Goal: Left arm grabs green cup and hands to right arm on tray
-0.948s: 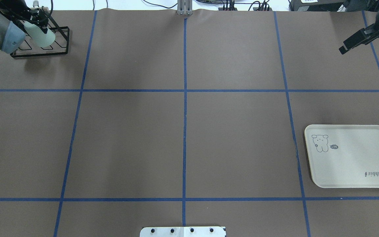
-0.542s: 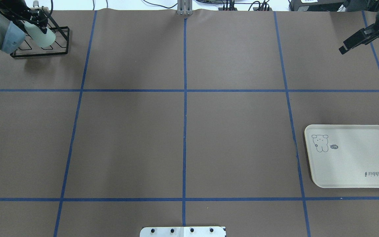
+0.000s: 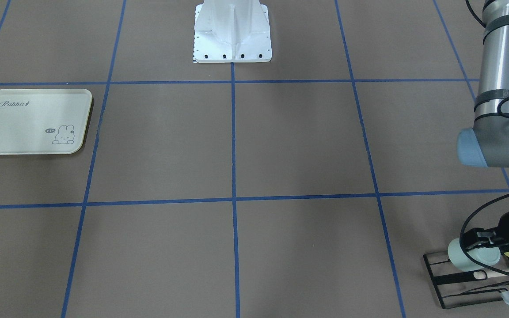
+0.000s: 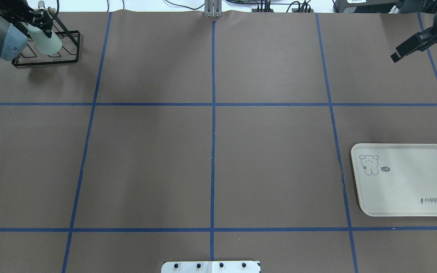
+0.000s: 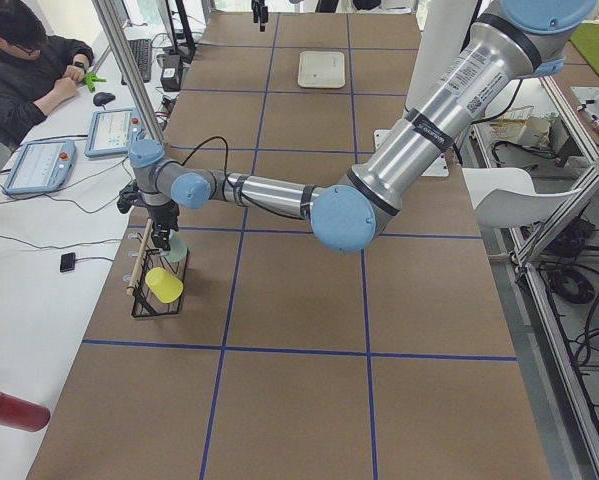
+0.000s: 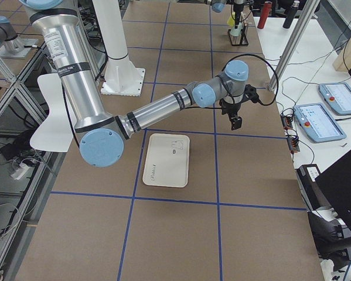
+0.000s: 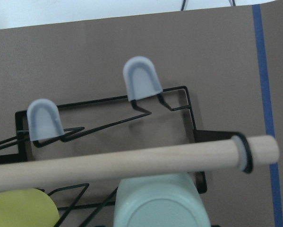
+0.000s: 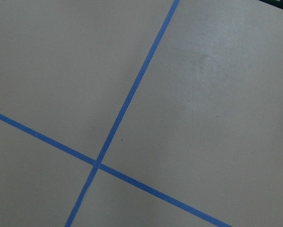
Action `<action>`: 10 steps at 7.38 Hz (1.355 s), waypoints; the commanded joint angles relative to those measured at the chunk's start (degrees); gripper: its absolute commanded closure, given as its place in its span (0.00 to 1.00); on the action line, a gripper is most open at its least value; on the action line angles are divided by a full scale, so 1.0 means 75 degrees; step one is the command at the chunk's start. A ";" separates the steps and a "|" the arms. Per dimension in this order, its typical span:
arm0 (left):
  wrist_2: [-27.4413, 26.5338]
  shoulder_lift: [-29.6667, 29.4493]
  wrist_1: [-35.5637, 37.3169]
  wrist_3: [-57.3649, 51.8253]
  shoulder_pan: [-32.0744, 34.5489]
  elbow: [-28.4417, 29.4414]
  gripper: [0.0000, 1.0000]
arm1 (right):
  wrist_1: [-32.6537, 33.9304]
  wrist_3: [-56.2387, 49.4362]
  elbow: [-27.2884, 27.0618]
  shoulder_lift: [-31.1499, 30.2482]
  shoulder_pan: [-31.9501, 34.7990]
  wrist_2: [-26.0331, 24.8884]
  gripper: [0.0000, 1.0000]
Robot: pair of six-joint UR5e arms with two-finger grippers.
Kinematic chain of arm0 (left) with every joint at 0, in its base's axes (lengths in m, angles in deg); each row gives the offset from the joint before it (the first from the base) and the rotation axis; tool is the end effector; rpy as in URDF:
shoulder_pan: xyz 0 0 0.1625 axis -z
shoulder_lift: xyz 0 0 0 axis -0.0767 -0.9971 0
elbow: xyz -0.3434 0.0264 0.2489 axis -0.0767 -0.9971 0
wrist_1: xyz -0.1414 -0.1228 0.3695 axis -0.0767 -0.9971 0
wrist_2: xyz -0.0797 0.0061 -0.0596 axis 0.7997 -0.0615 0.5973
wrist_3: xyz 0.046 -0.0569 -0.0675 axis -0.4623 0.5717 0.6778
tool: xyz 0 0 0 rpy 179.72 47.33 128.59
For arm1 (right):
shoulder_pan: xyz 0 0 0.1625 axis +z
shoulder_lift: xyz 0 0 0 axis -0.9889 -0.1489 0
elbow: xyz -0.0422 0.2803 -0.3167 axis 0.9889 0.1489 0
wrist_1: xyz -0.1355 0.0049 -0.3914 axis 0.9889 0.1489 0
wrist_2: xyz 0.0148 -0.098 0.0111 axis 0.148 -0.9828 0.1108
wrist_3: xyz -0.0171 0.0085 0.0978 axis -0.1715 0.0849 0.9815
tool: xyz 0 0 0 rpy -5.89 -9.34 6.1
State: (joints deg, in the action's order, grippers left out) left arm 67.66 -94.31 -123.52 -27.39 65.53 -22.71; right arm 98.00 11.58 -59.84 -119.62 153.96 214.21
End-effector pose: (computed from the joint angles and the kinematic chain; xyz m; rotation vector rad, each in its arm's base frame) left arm 0.1990 -0.7653 0.4705 0.1286 0.7173 0.0182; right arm -0.1207 -0.5997 0.4061 0.3003 -0.8284 -0.3406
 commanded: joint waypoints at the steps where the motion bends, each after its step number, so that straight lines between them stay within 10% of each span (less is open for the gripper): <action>1: -0.0003 0.0000 -0.0011 0.0004 0.0004 0.0005 0.57 | 0.0000 0.0040 -0.0010 0.0000 -0.0001 0.0000 0.00; 3: -0.0003 -0.0011 0.0000 -0.0019 0.0062 -0.0053 1.00 | 0.0000 0.0040 -0.0010 0.0000 -0.0001 0.0000 0.00; 10: 0.1026 0.0129 0.0221 -0.0019 0.0682 -0.1070 1.00 | 0.0000 0.0063 -0.0045 0.0000 -0.0001 0.0012 0.00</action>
State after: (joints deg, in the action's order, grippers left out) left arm 72.49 -93.84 -122.82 -27.50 69.63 -28.37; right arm 98.00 12.04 -60.13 -119.63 153.97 214.27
